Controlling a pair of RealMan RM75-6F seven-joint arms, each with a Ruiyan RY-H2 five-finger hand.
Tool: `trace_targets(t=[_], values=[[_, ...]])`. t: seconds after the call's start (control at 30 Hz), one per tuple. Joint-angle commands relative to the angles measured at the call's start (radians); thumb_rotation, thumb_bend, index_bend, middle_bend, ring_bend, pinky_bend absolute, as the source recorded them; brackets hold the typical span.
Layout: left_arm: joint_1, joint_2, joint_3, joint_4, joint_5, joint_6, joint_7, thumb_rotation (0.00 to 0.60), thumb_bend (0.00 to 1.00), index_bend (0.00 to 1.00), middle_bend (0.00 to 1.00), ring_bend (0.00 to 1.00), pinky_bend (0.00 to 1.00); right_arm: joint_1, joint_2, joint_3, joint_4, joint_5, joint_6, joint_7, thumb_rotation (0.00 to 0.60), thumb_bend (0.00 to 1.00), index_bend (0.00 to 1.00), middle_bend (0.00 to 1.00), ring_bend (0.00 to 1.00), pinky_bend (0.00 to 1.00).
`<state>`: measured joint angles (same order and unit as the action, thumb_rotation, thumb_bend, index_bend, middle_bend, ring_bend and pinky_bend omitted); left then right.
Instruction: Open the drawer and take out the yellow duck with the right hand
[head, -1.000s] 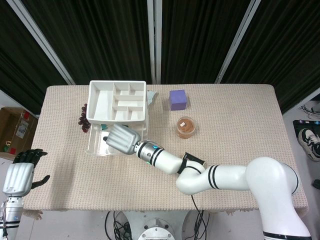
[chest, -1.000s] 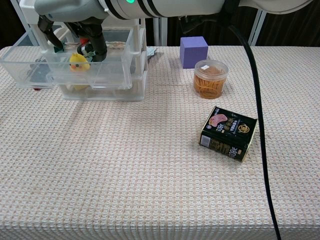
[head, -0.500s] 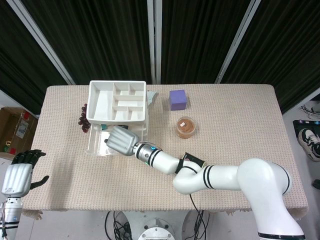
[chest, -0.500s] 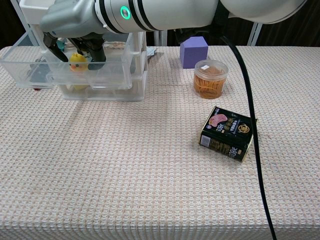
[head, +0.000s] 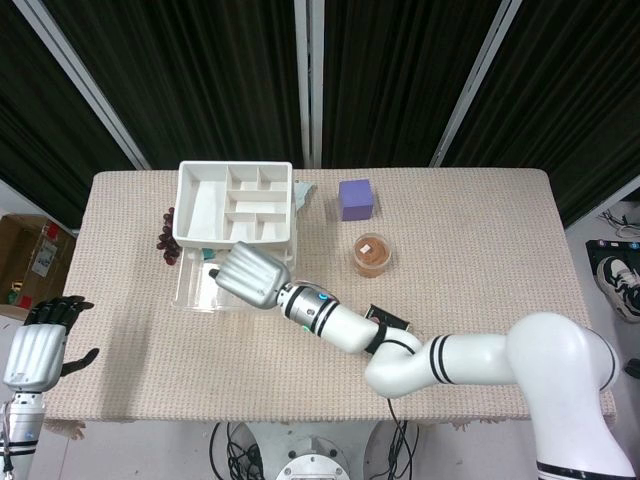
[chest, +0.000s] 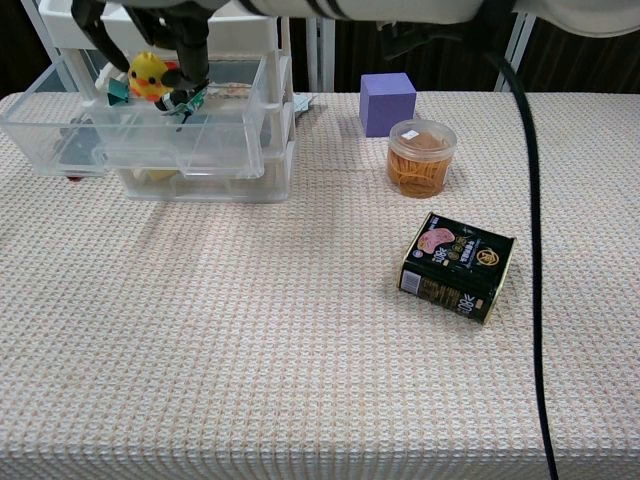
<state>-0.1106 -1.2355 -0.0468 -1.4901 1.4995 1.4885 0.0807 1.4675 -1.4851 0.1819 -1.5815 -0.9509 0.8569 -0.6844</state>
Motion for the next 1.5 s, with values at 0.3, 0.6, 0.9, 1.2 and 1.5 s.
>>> trace_targets(t=[0.3, 0.6, 0.9, 1.2, 1.5], values=[[-0.016, 0.003, -0.002, -0.026, 0.026, 0.002, 0.022, 0.600, 0.14, 0.29, 0.22, 0.18, 0.21, -0.337, 0.236, -0.165, -0.273, -0.385, 0.260, 0.216, 0.600, 0.37, 0.56, 0.87, 0.83, 0.83], [-0.021, 0.008, -0.001, -0.061, 0.039, 0.007, 0.053, 0.600, 0.14, 0.29, 0.22, 0.18, 0.21, -0.471, 0.101, -0.307, -0.156, -0.628, 0.286, 0.246, 0.600, 0.37, 0.56, 0.87, 0.83, 0.83], [-0.014, 0.011, 0.004, -0.074, 0.035, 0.012, 0.065, 0.600, 0.14, 0.29, 0.22, 0.18, 0.21, -0.540, -0.103, -0.310, 0.067, -0.704, 0.263, 0.228, 0.600, 0.37, 0.51, 0.87, 0.83, 0.83], [-0.012, 0.005, 0.007, -0.070, 0.030, 0.008, 0.062, 0.600, 0.14, 0.29, 0.22, 0.18, 0.21, -0.563, -0.189, -0.283, 0.139, -0.666, 0.162, 0.162, 0.600, 0.34, 0.15, 0.87, 0.83, 0.83], [-0.013, 0.002, 0.006, -0.058, 0.030, 0.008, 0.047, 0.600, 0.14, 0.29, 0.22, 0.18, 0.21, -0.667, -0.055, -0.293, 0.017, -0.707, 0.304, 0.152, 0.600, 0.18, 0.01, 0.87, 0.82, 0.83]])
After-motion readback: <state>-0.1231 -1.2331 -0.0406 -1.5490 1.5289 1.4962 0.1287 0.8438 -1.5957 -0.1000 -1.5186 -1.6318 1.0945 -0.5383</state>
